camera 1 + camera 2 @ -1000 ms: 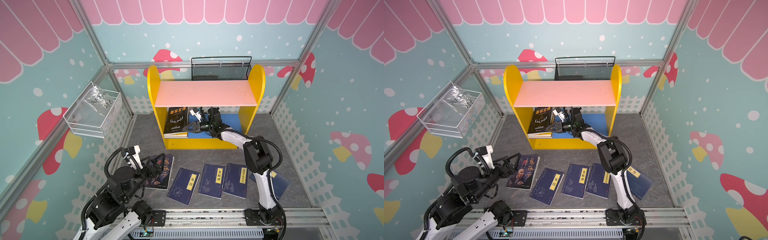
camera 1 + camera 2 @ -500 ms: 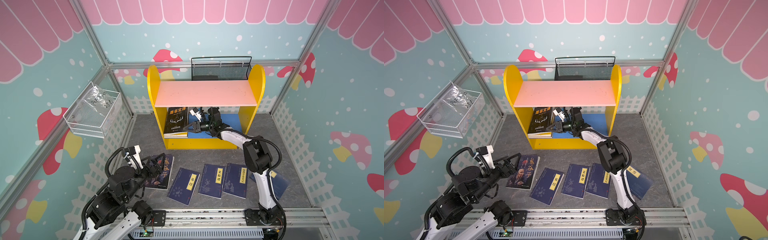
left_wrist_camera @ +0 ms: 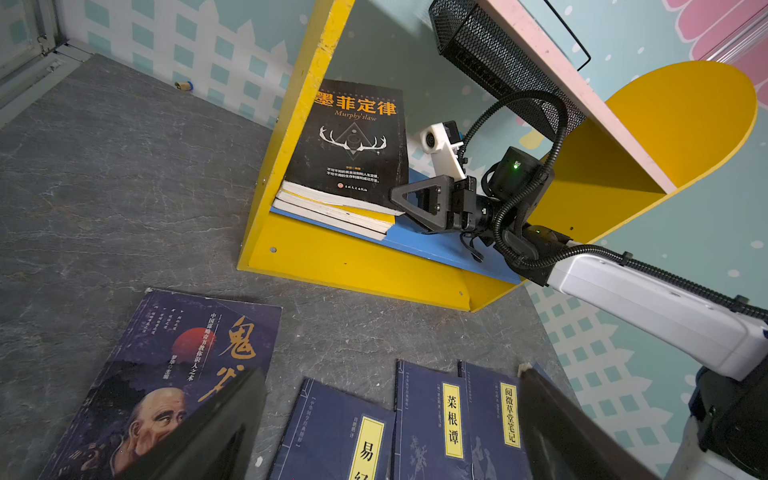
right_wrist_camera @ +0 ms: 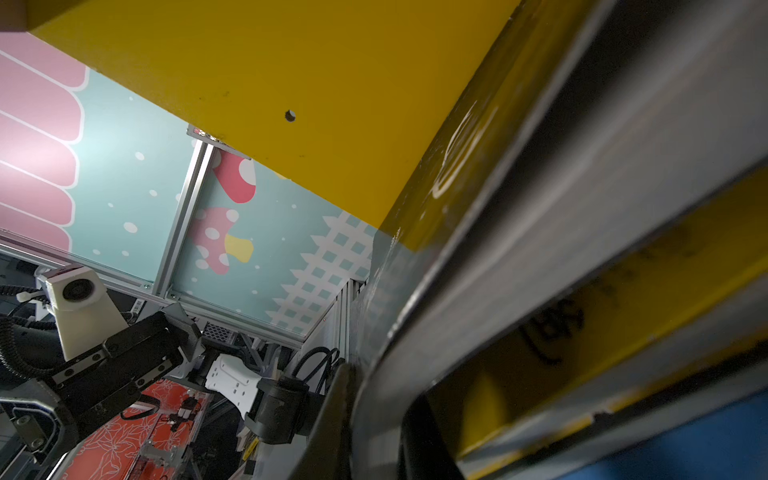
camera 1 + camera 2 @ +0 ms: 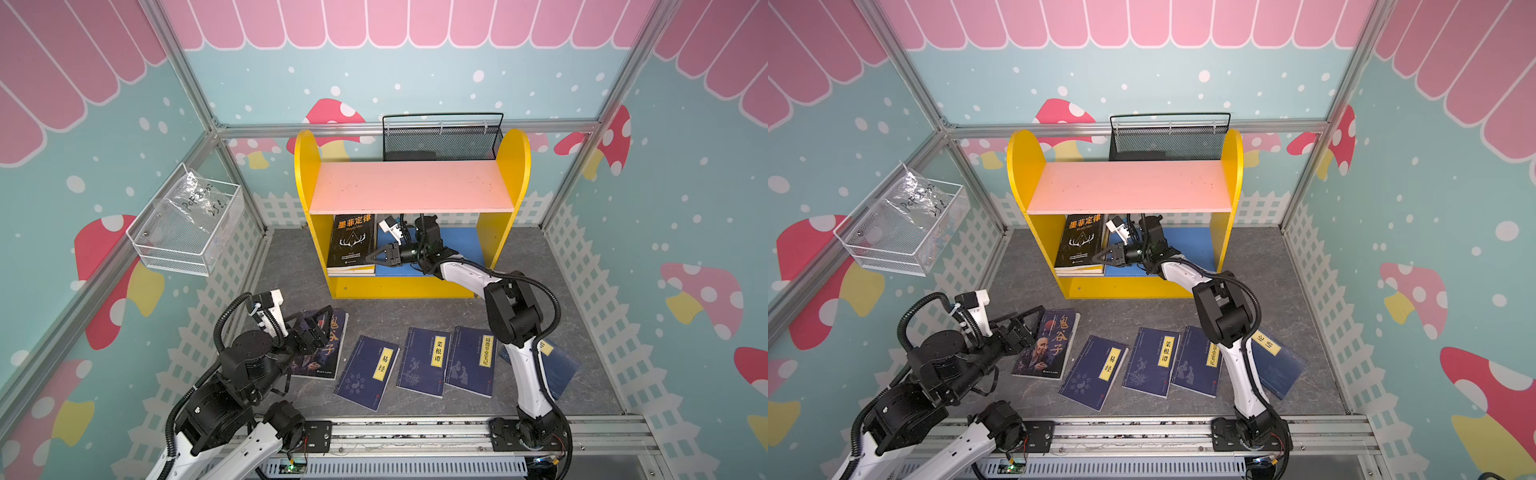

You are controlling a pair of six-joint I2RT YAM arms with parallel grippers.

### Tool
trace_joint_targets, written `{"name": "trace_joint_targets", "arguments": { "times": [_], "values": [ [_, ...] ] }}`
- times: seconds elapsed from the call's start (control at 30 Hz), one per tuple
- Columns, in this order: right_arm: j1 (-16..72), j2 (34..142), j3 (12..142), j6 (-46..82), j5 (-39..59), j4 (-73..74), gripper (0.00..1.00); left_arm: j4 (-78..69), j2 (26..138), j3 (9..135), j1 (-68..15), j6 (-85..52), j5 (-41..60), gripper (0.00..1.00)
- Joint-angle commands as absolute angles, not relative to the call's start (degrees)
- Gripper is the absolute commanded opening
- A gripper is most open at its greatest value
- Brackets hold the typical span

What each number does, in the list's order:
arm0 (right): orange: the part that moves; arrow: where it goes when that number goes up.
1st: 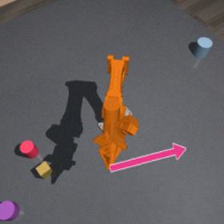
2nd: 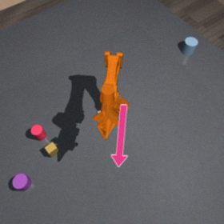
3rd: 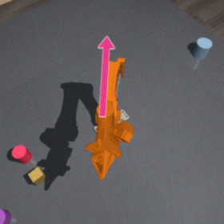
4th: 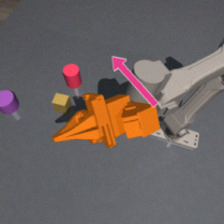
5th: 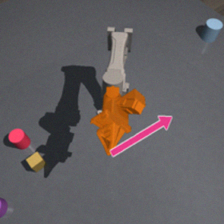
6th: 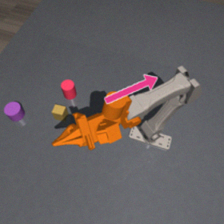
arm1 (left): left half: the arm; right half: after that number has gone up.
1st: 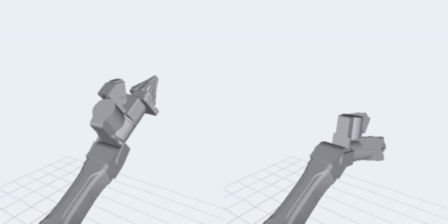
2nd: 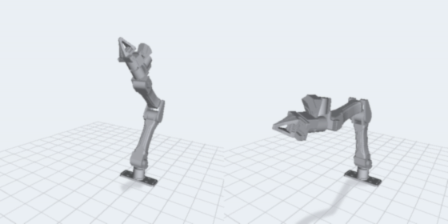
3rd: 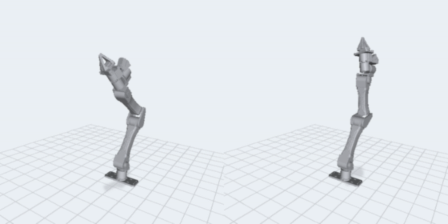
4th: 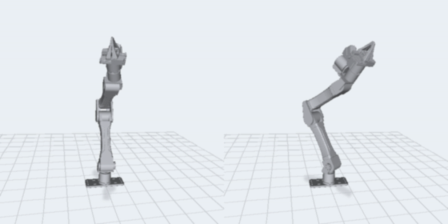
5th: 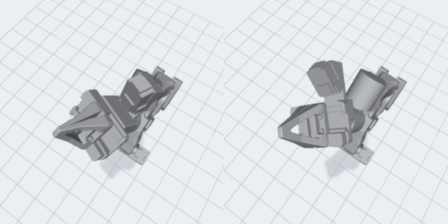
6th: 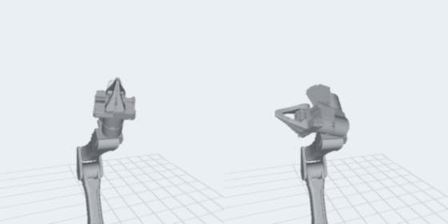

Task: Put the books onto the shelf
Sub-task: 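Press the black book against the yellow book with the right gripper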

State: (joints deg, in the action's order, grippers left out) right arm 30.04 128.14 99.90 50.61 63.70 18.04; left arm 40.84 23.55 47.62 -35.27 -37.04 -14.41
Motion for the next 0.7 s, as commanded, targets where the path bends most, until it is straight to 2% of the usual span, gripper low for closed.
{"name": "trace_joint_targets", "arguments": {
  "times": [0.0,0.67],
  "values": [
    [30.49,129.08,101.43,48.87,64.42,19.82,0.1,40.55,23.91,47.46,-34.98,-37.35,-15.75,1.0],
    [30.73,127.39,99.49,46.85,63.81,17.93,0.1,40.33,24.52,47.19,-34.97,-37.18,-16.79,1.0]
  ]
}}
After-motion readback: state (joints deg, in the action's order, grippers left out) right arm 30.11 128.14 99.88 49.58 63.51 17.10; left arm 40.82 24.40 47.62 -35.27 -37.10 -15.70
